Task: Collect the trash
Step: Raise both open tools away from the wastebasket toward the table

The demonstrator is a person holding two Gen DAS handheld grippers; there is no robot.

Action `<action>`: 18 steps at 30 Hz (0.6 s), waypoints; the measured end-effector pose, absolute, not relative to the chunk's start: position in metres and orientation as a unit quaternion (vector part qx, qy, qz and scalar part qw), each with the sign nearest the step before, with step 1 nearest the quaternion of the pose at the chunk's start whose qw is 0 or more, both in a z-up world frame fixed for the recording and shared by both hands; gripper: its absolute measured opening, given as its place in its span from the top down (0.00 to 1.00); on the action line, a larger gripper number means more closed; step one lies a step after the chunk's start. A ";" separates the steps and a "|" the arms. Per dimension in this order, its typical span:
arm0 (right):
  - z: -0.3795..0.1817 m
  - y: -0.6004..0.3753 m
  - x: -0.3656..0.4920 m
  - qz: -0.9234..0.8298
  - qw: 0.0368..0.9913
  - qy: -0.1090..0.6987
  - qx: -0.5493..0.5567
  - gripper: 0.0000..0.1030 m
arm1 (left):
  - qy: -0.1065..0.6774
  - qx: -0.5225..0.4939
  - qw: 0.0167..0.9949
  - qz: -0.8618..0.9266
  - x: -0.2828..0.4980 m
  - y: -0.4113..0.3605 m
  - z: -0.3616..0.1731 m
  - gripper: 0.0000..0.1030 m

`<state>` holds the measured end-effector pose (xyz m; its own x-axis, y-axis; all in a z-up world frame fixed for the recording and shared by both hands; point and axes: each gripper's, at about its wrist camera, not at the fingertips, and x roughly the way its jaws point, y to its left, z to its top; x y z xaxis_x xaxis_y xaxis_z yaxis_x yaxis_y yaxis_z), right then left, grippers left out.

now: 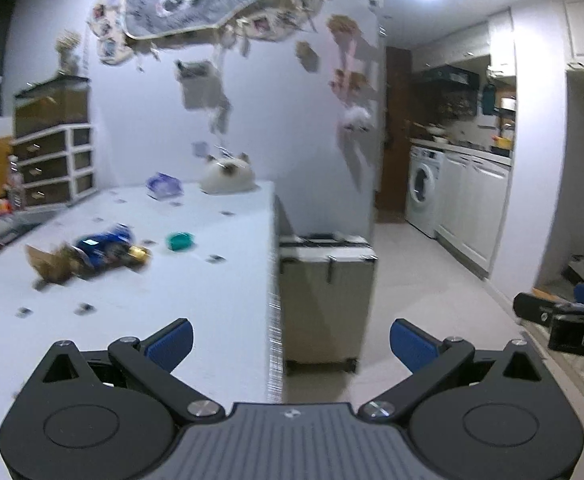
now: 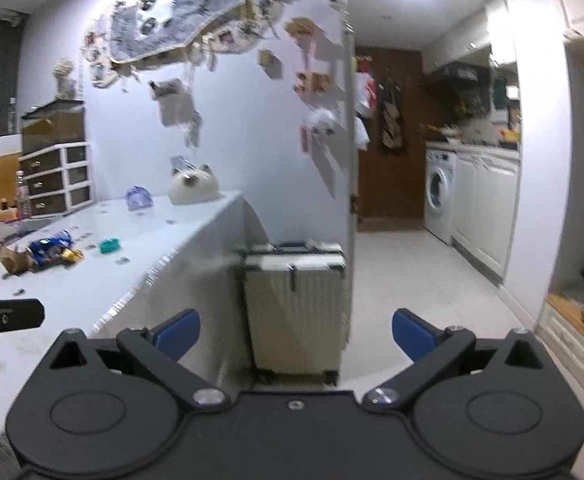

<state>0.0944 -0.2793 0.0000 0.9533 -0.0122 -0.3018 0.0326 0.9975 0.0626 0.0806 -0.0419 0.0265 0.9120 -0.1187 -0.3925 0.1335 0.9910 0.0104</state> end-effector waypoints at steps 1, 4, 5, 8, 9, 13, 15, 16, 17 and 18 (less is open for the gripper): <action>0.004 -0.272 0.098 -0.005 0.988 0.149 0.032 0.00 | 0.196 0.020 0.979 -0.056 0.081 -0.033 0.031 0.00; 0.018 -0.248 0.109 0.017 0.990 0.137 0.021 0.00 | 0.184 0.027 0.982 -0.033 0.083 -0.003 0.041 0.00; 0.024 -0.239 0.114 0.027 0.990 0.134 0.018 0.00 | 0.181 0.029 0.983 -0.025 0.084 0.007 0.045 0.00; 0.038 -0.215 0.125 0.051 0.991 0.125 0.009 0.00 | 0.173 0.033 0.984 -0.002 0.090 0.036 0.056 0.00; 0.044 -0.205 0.130 0.060 0.991 0.120 0.004 0.00 | 0.170 0.035 0.985 0.006 0.093 0.045 0.060 0.00; 0.065 -0.173 0.152 0.077 0.991 0.101 -0.029 0.00 | 0.162 0.051 0.985 0.025 0.108 0.078 0.083 0.00; 0.077 -0.158 0.166 0.086 0.991 0.095 -0.039 0.00 | 0.150 0.068 0.985 0.044 0.117 0.090 0.094 0.00; 0.081 -0.153 0.172 0.092 0.990 0.094 -0.040 0.00 | 0.146 0.076 0.985 0.053 0.122 0.095 0.099 0.00; 0.087 -0.146 0.180 0.100 0.990 0.092 -0.039 0.00 | 0.143 0.081 0.985 0.060 0.129 0.100 0.103 0.00; 0.091 -0.141 0.187 0.107 0.989 0.091 -0.037 0.00 | 0.141 0.084 0.984 0.065 0.136 0.106 0.107 0.00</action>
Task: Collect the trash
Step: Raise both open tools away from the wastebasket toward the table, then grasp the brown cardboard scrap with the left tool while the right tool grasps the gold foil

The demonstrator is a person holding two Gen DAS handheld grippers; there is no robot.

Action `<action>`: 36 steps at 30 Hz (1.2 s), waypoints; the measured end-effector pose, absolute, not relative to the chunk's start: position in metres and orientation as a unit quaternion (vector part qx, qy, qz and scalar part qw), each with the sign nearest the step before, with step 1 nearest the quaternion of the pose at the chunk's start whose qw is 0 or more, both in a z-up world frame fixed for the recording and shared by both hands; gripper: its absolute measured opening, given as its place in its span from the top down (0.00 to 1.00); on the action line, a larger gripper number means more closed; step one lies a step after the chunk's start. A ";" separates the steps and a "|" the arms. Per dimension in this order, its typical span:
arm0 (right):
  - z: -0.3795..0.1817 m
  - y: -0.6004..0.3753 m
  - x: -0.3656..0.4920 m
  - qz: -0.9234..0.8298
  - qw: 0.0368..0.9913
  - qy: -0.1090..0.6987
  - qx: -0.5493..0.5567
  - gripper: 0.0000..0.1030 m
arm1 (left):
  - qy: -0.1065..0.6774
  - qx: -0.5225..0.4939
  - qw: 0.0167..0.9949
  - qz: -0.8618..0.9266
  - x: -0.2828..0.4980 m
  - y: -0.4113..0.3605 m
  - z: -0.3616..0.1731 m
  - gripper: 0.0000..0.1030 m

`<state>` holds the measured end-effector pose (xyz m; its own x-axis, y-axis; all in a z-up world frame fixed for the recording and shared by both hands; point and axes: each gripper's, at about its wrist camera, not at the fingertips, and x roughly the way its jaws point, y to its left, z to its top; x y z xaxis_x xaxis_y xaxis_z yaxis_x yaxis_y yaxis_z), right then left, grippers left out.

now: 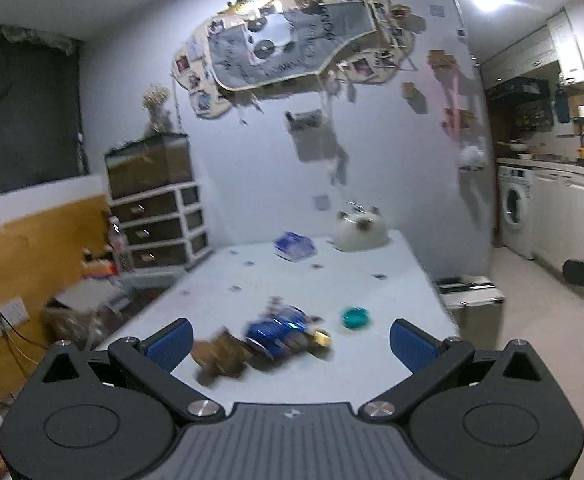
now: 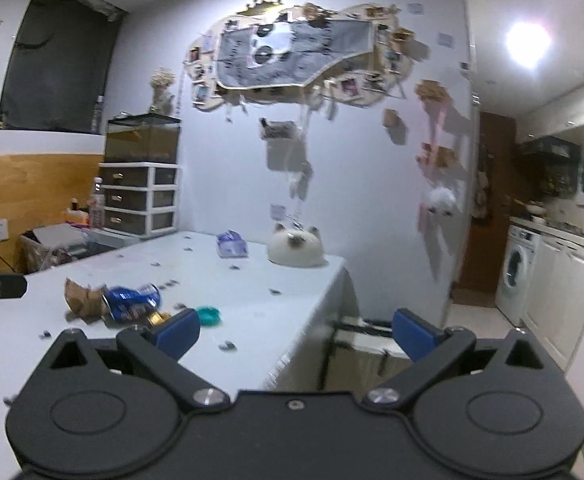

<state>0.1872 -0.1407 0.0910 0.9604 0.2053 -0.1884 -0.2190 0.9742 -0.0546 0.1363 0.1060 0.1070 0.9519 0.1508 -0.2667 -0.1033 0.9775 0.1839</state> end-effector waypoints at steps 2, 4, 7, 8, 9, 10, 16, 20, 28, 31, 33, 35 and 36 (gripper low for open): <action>0.101 -0.130 0.205 0.120 0.988 0.086 -0.035 0.00 | 0.143 0.084 0.984 0.068 0.154 0.120 0.111 0.00; 0.109 -0.118 0.223 0.130 0.987 0.082 -0.040 0.00 | 0.149 0.079 0.983 0.070 0.173 0.131 0.111 0.00; 0.116 -0.103 0.251 0.148 0.986 0.075 -0.031 0.00 | 0.158 0.078 0.981 0.079 0.210 0.147 0.102 0.00; 0.117 -0.099 0.262 0.156 0.985 0.076 -0.023 0.00 | 0.165 0.081 0.979 0.084 0.222 0.151 0.096 0.00; 0.117 -0.094 0.272 0.162 0.983 0.081 -0.017 0.00 | 0.172 0.082 0.978 0.088 0.232 0.157 0.090 0.00; 0.115 -0.091 0.281 0.167 0.982 0.087 -0.011 0.00 | 0.179 0.081 0.976 0.089 0.245 0.163 0.082 0.00; 0.090 -0.069 0.329 0.201 0.967 0.150 0.031 0.00 | 0.230 0.027 0.968 0.101 0.294 0.208 0.032 0.00; 0.070 -0.051 0.348 0.210 0.960 0.182 0.035 0.00 | 0.242 0.007 0.963 0.115 0.313 0.230 0.007 0.00; 0.037 -0.020 0.391 0.225 0.942 0.235 0.079 0.05 | 0.226 0.062 0.966 0.107 0.340 0.250 -0.014 0.00; 0.027 -0.011 0.406 0.228 0.933 0.258 0.106 0.06 | 0.219 0.060 0.970 0.092 0.347 0.255 -0.019 0.01; 0.020 -0.004 0.416 0.233 0.925 0.271 0.128 0.06 | 0.218 0.046 0.972 0.080 0.351 0.258 -0.021 0.03; 0.014 0.004 0.424 0.231 0.922 0.281 0.136 0.10 | 0.222 0.042 0.971 0.071 0.355 0.259 -0.021 0.07; 0.010 0.010 0.427 0.225 0.922 0.285 0.135 0.12 | 0.220 0.041 0.972 0.072 0.356 0.259 -0.021 0.07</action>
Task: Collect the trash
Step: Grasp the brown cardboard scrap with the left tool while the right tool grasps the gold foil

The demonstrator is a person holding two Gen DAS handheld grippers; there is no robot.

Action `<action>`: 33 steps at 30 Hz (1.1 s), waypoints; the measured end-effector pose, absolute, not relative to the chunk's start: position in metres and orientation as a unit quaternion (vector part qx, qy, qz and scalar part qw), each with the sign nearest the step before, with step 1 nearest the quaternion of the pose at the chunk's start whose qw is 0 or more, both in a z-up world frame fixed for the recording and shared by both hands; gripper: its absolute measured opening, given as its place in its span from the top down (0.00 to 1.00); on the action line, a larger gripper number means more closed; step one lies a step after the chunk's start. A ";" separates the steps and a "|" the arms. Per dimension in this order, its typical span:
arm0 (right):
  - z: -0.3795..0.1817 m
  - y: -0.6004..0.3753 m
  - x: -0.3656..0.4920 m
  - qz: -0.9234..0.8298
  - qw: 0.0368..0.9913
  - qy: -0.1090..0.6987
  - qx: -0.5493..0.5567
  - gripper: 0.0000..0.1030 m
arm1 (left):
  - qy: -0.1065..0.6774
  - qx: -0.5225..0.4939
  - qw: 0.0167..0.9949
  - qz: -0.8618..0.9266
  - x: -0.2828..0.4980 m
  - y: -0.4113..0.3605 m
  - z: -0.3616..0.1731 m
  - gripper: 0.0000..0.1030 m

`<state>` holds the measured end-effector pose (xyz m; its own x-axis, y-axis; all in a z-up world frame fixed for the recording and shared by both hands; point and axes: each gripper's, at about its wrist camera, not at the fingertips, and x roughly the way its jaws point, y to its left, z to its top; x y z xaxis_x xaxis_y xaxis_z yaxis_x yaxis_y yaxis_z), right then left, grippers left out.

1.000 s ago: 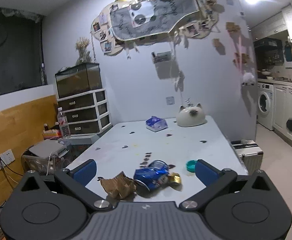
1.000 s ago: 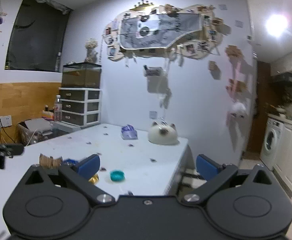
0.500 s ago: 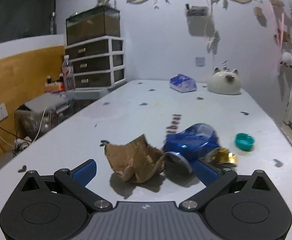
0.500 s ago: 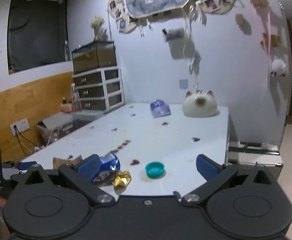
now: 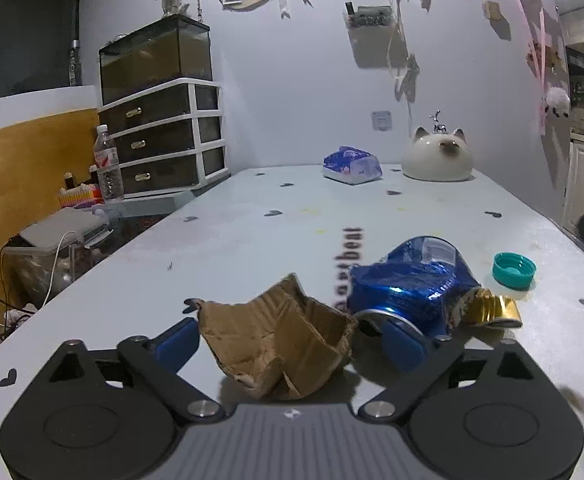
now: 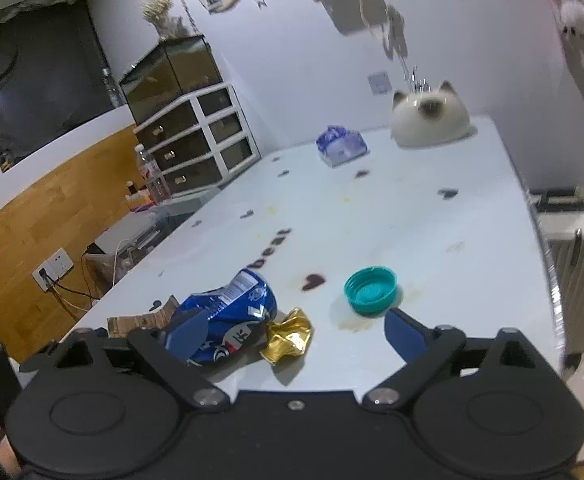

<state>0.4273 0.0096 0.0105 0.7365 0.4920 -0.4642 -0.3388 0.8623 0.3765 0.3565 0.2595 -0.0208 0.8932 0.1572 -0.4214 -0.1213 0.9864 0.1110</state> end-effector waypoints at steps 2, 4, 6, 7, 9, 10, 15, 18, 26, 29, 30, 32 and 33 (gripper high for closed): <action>0.004 0.020 0.434 0.217 0.923 0.290 0.131 0.16 | 0.220 0.038 0.972 0.070 0.360 0.260 -0.021 0.08; -0.003 0.031 0.441 0.219 0.920 0.299 0.126 0.20 | 0.225 0.039 0.971 0.066 0.364 0.261 -0.022 0.11; -0.009 0.041 0.446 0.217 0.921 0.304 0.112 0.23 | 0.232 0.042 0.970 0.061 0.367 0.260 -0.023 0.12; -0.011 0.046 0.448 0.211 0.923 0.306 0.103 0.25 | 0.236 0.044 0.969 0.057 0.369 0.259 -0.024 0.13; -0.016 0.056 0.454 0.203 0.924 0.312 0.087 0.30 | 0.242 0.050 0.968 0.049 0.372 0.258 -0.025 0.15; -0.018 0.059 0.456 0.201 0.924 0.315 0.084 0.32 | 0.244 0.052 0.967 0.047 0.374 0.258 -0.025 0.16; -0.029 0.071 0.467 0.197 0.920 0.330 0.076 0.40 | 0.246 0.052 0.967 0.043 0.378 0.259 -0.026 0.27; -0.033 0.072 0.467 0.190 0.924 0.324 0.070 0.56 | 0.242 0.054 0.968 0.043 0.376 0.258 -0.026 0.32; -0.033 0.060 0.448 0.196 0.925 0.319 0.060 0.65 | 0.246 0.038 0.968 0.039 0.365 0.254 -0.025 0.46; -0.033 0.054 0.434 0.200 0.926 0.315 0.054 0.68 | 0.246 0.034 0.968 0.039 0.358 0.251 -0.026 0.48; -0.032 0.052 0.430 0.200 0.926 0.315 0.053 0.68 | 0.247 0.033 0.968 0.039 0.356 0.251 -0.025 0.49; -0.032 0.049 0.422 0.201 0.927 0.312 0.050 0.75 | 0.247 0.026 0.968 0.037 0.351 0.250 -0.025 0.50; -0.031 0.046 0.416 0.201 0.928 0.309 0.050 0.75 | 0.246 0.023 0.968 0.036 0.347 0.249 -0.025 0.51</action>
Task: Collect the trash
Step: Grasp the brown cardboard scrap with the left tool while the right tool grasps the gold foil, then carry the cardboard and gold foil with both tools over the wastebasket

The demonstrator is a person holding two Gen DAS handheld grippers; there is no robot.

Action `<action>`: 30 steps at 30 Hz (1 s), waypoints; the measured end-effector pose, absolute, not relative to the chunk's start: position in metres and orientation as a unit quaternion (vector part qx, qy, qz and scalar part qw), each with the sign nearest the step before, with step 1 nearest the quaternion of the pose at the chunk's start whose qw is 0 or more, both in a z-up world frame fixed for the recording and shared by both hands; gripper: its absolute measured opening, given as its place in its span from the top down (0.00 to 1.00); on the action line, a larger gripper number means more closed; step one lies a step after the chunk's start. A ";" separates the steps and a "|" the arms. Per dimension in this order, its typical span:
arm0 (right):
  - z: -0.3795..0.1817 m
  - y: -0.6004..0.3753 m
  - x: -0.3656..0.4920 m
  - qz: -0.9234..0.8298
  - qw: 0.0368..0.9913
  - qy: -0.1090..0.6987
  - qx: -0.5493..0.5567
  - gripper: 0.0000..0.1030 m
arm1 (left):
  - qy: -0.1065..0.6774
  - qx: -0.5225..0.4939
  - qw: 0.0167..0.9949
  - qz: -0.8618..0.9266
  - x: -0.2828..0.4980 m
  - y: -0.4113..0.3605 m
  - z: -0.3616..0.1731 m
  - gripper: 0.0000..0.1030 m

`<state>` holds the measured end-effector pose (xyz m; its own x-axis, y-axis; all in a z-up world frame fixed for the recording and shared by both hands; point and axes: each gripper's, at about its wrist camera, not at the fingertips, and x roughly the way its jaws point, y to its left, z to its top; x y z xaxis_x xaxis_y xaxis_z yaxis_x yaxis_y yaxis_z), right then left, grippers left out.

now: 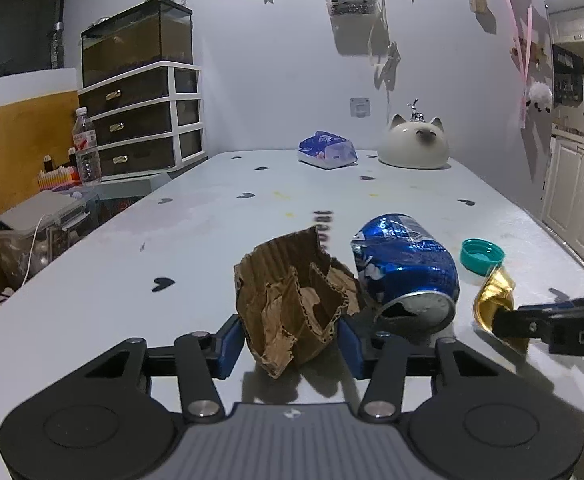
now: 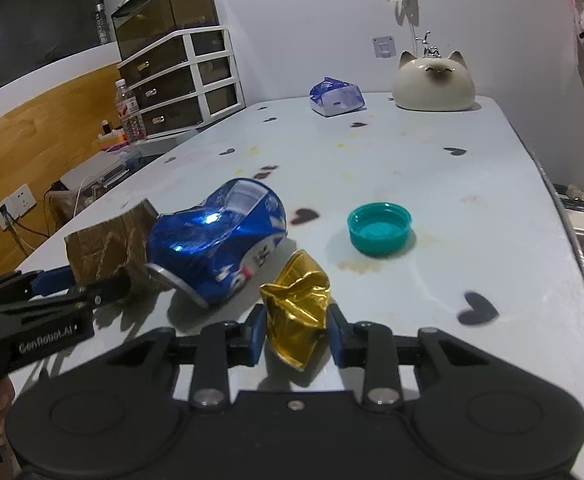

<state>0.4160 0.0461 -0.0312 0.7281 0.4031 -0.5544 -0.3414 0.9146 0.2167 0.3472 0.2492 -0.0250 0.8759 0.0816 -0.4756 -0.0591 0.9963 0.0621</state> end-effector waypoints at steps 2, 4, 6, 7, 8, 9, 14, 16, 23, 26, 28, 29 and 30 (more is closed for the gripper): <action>-0.030 0.041 0.408 0.206 0.926 0.310 0.057 0.78 | 0.245 0.022 0.969 0.038 0.341 0.247 -0.025 0.51; -0.028 0.035 0.397 0.210 0.928 0.302 0.059 0.86 | 0.245 0.020 0.969 0.037 0.336 0.243 -0.025 0.54; -0.026 0.031 0.390 0.213 0.927 0.303 0.063 0.87 | 0.245 0.017 0.969 0.034 0.329 0.240 -0.025 0.54; -0.026 0.028 0.386 0.217 0.925 0.305 0.064 0.87 | 0.246 0.016 0.969 0.033 0.325 0.237 -0.025 0.54; -0.026 0.027 0.383 0.217 0.925 0.306 0.063 0.87 | 0.247 0.015 0.968 0.032 0.321 0.235 -0.024 0.54; -0.026 0.024 0.379 0.218 0.925 0.306 0.063 0.88 | 0.247 0.014 0.968 0.030 0.316 0.233 -0.024 0.54; -0.023 0.007 0.354 0.233 0.922 0.301 0.070 0.89 | 0.251 0.004 0.968 0.016 0.287 0.224 -0.021 0.54; -0.021 0.000 0.342 0.243 0.921 0.296 0.071 0.89 | 0.252 0.003 0.968 0.006 0.273 0.219 -0.021 0.54; -0.021 -0.023 0.302 0.272 0.916 0.285 0.075 0.91 | 0.246 0.011 0.969 -0.022 0.236 0.197 -0.020 0.54; -0.027 -0.025 0.290 0.276 0.914 0.289 0.065 0.91 | 0.244 0.007 0.969 -0.029 0.226 0.188 -0.021 0.54; -0.030 -0.025 0.284 0.281 0.912 0.293 0.057 0.92 | 0.244 0.009 0.969 -0.036 0.220 0.181 -0.023 0.54; -0.031 -0.025 0.280 0.284 0.912 0.292 0.050 0.92 | 0.243 0.011 0.969 -0.039 0.218 0.178 -0.024 0.54; -0.031 -0.024 0.276 0.280 0.915 0.288 0.042 0.89 | 0.243 0.012 0.969 -0.041 0.215 0.177 -0.024 0.54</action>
<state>0.2756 -0.0239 -0.0307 0.6765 0.5367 -0.5042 -0.4883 0.8395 0.2383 0.2155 0.1772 -0.0245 0.8791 -0.0732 -0.4710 0.0848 0.9964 0.0034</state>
